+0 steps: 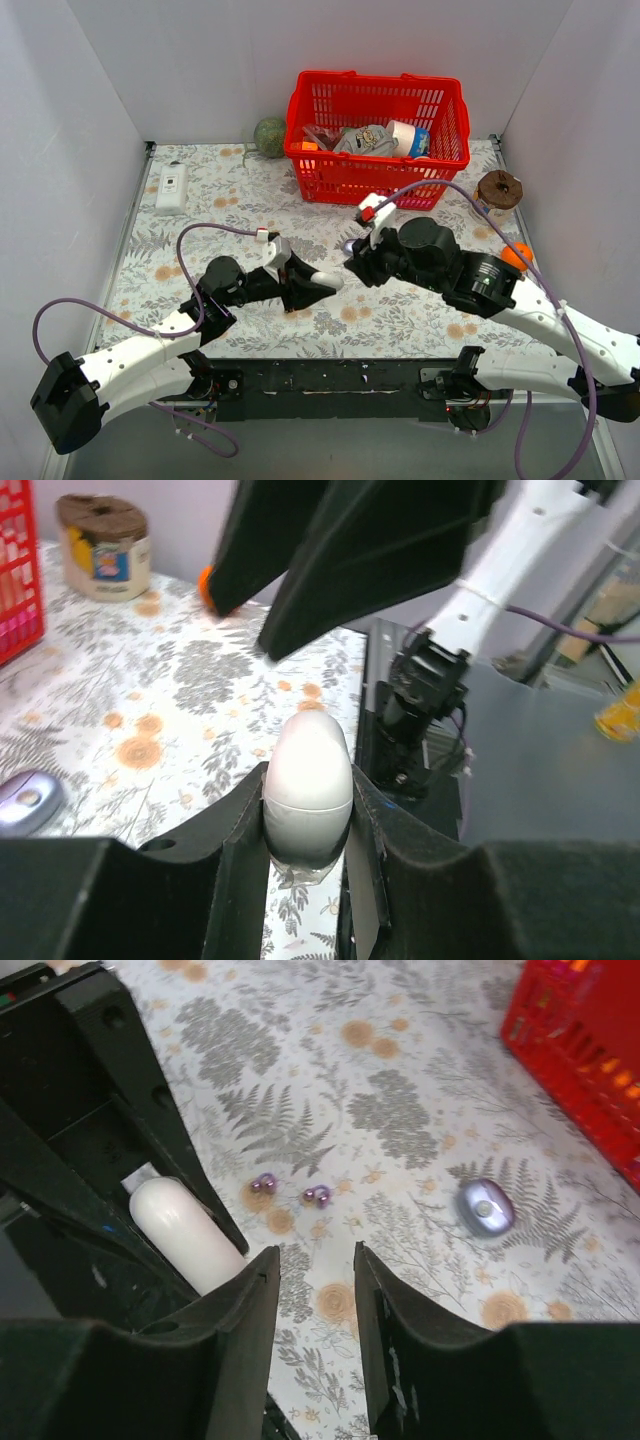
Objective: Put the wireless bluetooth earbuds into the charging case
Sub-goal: Place the charging case at the center of the board.
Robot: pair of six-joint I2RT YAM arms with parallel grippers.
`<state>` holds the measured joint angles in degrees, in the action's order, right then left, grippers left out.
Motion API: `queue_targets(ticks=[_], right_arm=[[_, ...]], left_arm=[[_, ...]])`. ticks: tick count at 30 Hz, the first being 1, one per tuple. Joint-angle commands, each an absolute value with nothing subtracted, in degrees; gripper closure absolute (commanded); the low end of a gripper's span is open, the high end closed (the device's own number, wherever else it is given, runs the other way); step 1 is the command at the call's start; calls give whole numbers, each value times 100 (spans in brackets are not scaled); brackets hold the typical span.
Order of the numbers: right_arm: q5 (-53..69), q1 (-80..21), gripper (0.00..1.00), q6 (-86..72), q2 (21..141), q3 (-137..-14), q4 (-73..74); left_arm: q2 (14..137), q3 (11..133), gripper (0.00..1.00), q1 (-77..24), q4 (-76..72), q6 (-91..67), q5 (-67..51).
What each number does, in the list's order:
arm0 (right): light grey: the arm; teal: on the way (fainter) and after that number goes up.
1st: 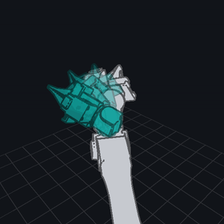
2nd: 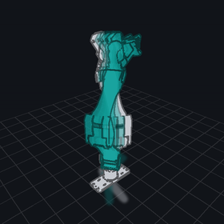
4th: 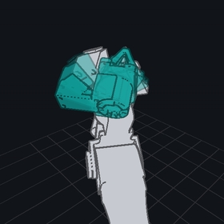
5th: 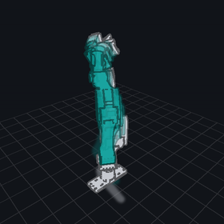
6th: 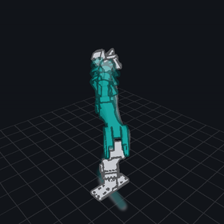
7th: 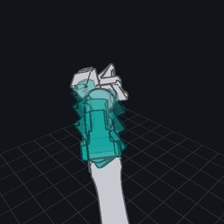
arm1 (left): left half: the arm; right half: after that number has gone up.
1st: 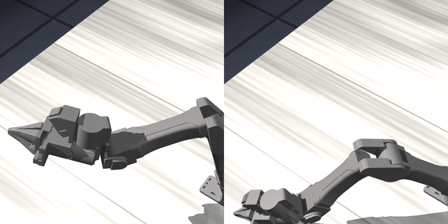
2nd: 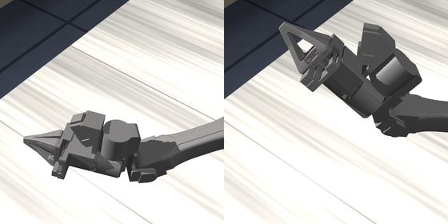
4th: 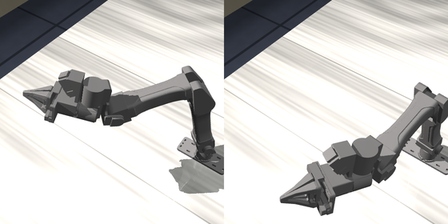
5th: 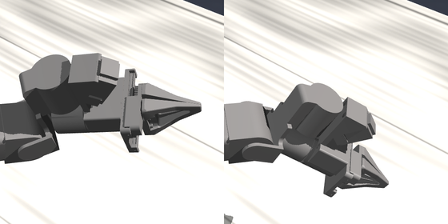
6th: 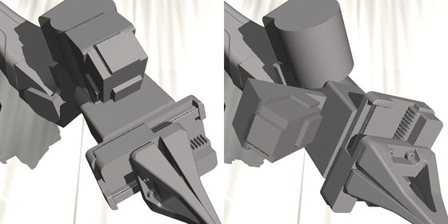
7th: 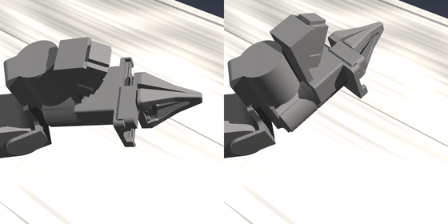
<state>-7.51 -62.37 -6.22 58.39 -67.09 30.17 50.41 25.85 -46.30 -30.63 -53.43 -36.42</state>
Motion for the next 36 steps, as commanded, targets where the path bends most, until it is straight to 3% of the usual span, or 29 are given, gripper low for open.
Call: queue_targets(ticks=[1, 5, 9, 12, 19, 28, 29, 30, 33, 36], right_arm=[[-2118, -5995, 55, -1063, 5441, -6426, 2830], [-2048, -5836, 55, -1230, 5405, -5925, 2778], [-1864, -5818, 56, -1327, 5326, -5397, 2461], [-1705, -5810, 57, -1441, 5256, -5151, 2320], [-1398, -5801, 57, -1573, 5071, -4773, 2101], [-1309, -5801, 57, -1565, 5045, -4562, 2057], [-1327, -5801, 57, -1538, 5036, -4570, 2065], [-1345, -5801, 57, -1521, 5054, -4570, 2074], [-1424, -5801, 57, -1450, 5089, -4605, 2109], [-1494, -5801, 57, -1406, 5133, -4641, 2171]], left_arm=[[5097, 2733, 100, -4606, -2219, -5843, -1912], [5964, 3391, 100, -3983, -890, -6652, -1028], [7275, 4042, 100, -2572, 113, -7382, -1440], [7953, 4025, 100, -1840, -297, -7742, -2118], [9043, 4385, 100, -1398, -782, -7699, -2074], [10168, 5062, 99, -1169, -238, -7497, -1881], [10256, 5080, 96, -1169, -203, -7471, -1881], [10283, 5089, 84, -1152, -106, -7453, -1872], [10327, 5080, 63, -1143, -35, -7383, -1793], [10292, 5019, 54, -1108, 210, -7313, -1705]])
